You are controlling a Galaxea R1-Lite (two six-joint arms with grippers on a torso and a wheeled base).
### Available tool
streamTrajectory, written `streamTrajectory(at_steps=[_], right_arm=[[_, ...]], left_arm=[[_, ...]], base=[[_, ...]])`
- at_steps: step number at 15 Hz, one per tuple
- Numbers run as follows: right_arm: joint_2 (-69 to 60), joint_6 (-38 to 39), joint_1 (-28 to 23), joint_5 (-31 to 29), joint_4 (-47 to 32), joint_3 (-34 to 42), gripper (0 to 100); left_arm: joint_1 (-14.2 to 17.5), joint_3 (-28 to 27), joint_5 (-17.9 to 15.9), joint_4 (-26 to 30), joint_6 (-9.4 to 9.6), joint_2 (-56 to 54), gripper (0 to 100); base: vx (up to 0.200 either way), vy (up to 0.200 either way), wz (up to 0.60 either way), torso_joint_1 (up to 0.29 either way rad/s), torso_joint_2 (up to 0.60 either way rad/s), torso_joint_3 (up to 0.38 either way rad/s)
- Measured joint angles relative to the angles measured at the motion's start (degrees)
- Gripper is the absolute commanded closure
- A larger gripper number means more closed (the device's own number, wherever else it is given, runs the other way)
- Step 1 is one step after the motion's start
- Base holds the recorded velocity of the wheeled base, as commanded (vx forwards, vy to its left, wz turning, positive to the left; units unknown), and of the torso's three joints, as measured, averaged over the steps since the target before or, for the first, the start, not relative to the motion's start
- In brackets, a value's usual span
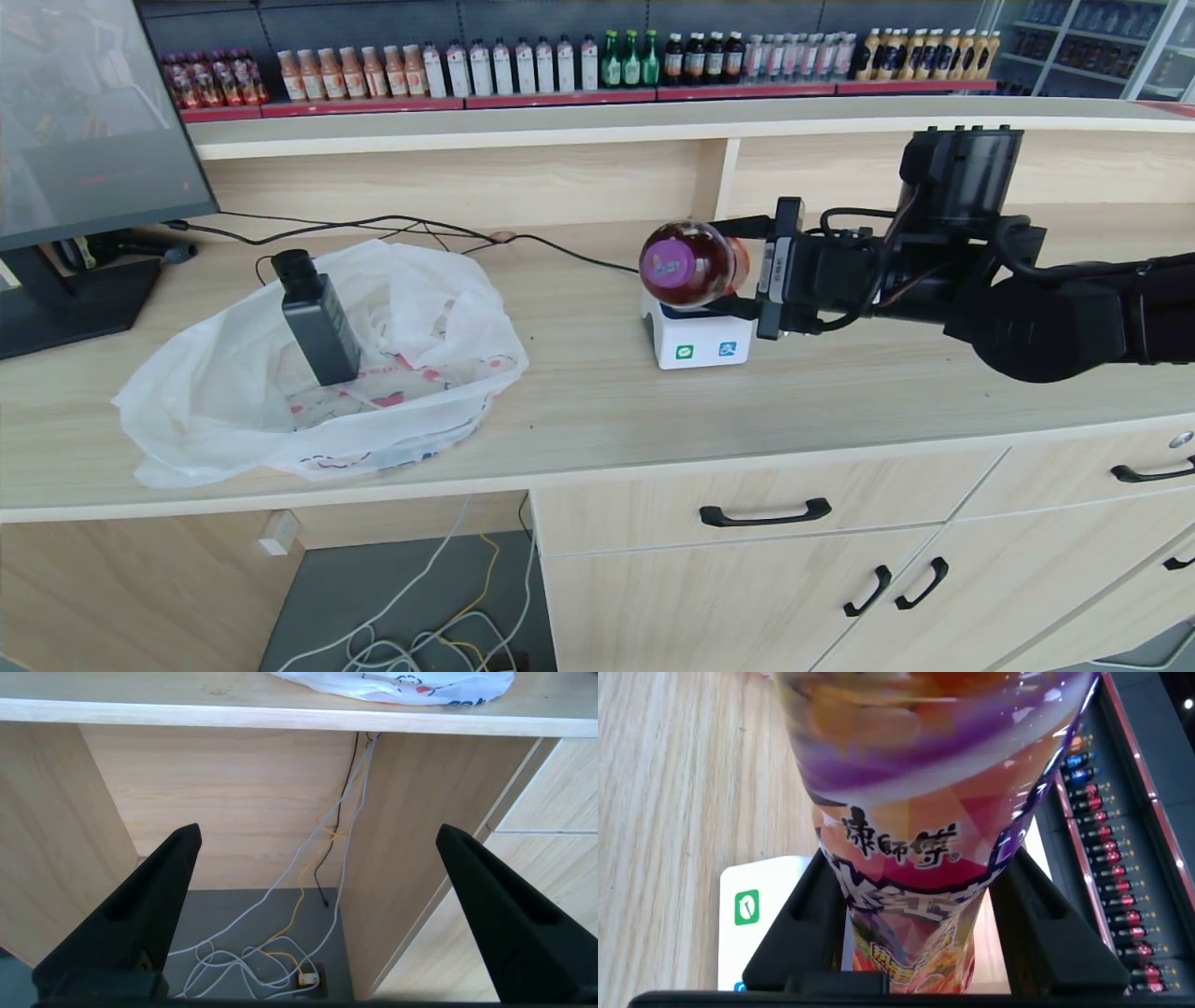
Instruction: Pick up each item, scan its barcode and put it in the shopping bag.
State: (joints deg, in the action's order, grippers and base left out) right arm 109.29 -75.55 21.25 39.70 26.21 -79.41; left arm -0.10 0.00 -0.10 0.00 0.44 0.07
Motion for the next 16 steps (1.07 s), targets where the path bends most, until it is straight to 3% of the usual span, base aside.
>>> streamTrajectory(at_steps=[9, 13, 16], right_arm=[[-3.4, 12.6, 0.0, -0.7, 2.7, -2.1, 100], [-4.0, 31.8, -0.1, -1.7, 19.7, 0.7, 100], [-3.8, 50.5, -0.2, -10.5, 37.5, 6.2, 100]], left_arm=[[0.0, 0.0, 0.0, 0.0, 0.00, 0.0, 0], [0.0, 0.0, 0.0, 0.0, 0.00, 0.0, 0], [0.0, 0.0, 0.0, 0.0, 0.00, 0.0, 0]], base=[[0.000, 0.000, 0.00, 0.000, 0.00, 0.000], [0.000, 0.000, 0.00, 0.000, 0.00, 0.000], [0.000, 0.000, 0.00, 0.000, 0.00, 0.000]])
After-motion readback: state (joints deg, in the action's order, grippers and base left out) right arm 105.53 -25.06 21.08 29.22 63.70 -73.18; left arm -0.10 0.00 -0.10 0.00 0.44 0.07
